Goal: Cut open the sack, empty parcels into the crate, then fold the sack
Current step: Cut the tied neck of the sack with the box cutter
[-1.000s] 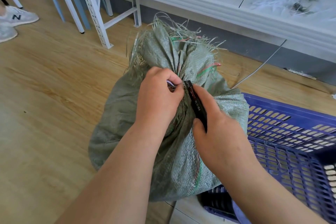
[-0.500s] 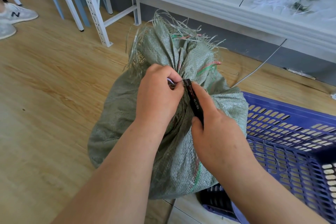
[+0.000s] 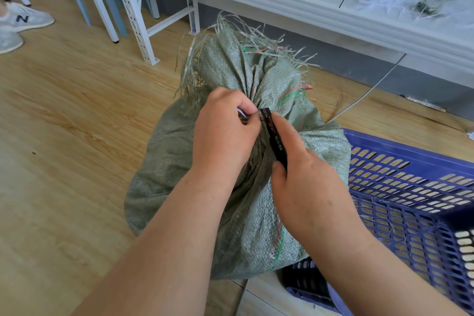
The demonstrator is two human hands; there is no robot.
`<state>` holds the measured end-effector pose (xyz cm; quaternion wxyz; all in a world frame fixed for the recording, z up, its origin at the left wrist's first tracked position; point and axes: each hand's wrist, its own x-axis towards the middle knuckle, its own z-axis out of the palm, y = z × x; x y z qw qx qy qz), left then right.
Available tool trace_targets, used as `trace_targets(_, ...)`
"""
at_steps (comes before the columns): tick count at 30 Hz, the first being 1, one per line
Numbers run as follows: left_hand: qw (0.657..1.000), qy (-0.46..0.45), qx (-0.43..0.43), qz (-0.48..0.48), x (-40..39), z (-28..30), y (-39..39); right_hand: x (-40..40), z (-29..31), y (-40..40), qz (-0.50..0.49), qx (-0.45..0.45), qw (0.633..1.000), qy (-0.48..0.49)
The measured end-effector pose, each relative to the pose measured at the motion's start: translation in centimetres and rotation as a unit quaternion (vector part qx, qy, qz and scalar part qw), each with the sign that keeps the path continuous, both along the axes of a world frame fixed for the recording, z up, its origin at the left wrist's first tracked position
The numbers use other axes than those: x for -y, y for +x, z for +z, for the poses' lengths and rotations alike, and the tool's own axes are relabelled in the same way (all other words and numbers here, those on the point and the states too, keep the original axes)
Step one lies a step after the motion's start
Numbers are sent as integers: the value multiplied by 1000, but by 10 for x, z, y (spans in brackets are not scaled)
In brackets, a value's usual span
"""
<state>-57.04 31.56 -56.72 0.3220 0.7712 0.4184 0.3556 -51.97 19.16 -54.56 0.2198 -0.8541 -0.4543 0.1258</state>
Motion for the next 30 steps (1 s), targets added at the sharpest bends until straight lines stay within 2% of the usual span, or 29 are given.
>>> trace_targets(30, 1000, 15, 1, 15, 1, 0, 0, -6, -4, -5, -14, 19, 1000, -15)
